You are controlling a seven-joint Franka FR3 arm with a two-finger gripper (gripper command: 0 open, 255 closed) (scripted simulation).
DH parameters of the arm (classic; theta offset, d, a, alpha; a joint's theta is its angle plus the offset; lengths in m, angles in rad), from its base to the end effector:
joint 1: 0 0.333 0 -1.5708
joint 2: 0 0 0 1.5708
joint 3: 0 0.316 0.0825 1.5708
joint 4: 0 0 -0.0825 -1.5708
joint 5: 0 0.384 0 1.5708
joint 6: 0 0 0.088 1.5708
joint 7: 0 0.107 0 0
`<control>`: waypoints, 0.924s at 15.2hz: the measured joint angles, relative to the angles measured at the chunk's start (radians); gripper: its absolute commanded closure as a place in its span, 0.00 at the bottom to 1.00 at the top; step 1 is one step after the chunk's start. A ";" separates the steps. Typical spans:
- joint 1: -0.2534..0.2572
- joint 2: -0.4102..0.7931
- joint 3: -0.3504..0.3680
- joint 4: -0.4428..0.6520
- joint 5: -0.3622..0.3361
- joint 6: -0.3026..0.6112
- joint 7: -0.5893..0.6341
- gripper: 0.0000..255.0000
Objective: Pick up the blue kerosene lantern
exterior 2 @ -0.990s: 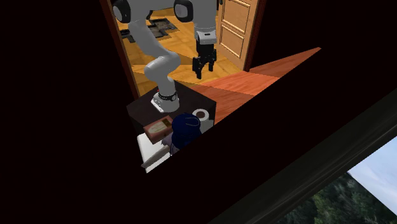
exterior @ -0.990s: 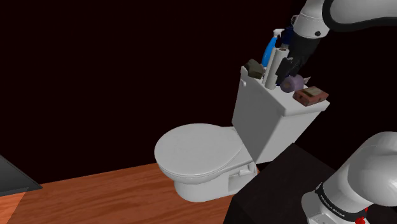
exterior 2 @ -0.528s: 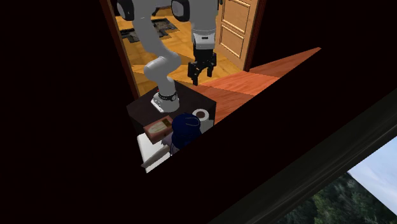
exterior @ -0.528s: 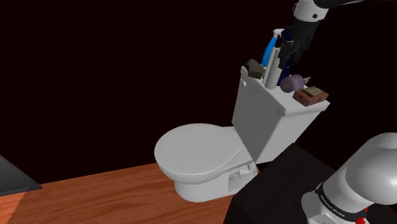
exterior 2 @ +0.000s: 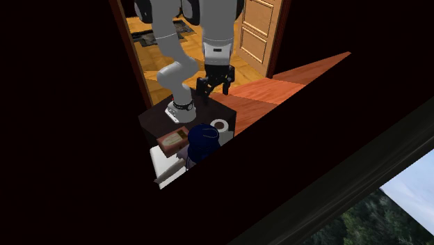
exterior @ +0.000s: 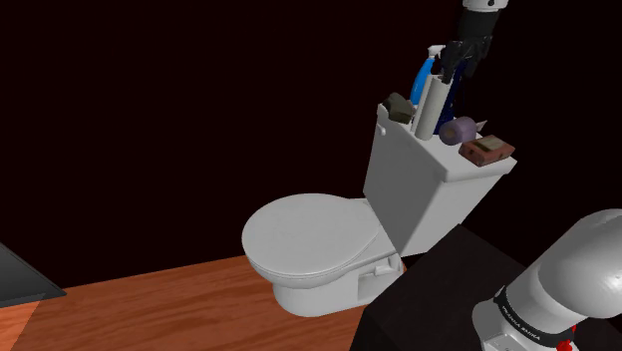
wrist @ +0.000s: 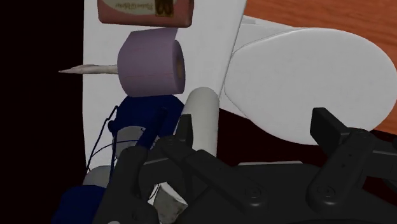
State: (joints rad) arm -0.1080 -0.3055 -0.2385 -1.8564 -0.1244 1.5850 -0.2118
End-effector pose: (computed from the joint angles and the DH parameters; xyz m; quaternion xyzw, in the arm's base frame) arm 0.4228 -0.1847 0.6407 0.9976 -0.0623 0.0053 0.0291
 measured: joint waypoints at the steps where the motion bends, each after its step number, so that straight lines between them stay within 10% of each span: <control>1: -0.005 0.034 -0.013 0.039 0.004 -0.010 -0.010 0.00; 10: -0.104 0.420 -0.147 0.540 0.106 -0.184 -0.166 0.00; 14: -0.115 0.448 -0.154 0.541 0.116 -0.163 -0.174 0.00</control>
State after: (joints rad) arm -0.2229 0.1422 -0.3925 -1.3156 -0.0088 1.4220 -0.3854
